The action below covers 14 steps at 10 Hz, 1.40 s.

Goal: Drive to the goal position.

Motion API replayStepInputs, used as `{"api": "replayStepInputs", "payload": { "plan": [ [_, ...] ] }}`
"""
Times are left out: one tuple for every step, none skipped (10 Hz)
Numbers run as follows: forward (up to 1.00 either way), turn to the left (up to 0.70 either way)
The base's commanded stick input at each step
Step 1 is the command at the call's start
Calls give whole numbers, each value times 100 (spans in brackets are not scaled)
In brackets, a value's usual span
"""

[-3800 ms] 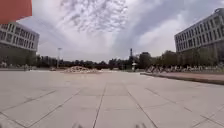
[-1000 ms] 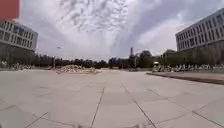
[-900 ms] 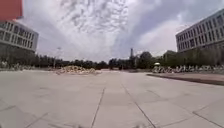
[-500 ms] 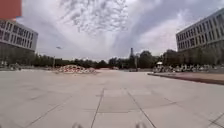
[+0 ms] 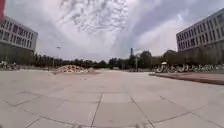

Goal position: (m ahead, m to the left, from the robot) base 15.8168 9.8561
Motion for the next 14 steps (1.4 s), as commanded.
{"api": "replayStepInputs", "payload": {
  "plan": [
    [70, 0],
    [70, 0],
    [70, 0],
    [70, 0],
    [70, 0],
    [70, 0],
    [70, 0],
    [70, 0],
    [70, 0],
    [70, 0],
    [70, 0],
    [70, 0],
    [70, 0],
    [70, 0]
  ]
}}
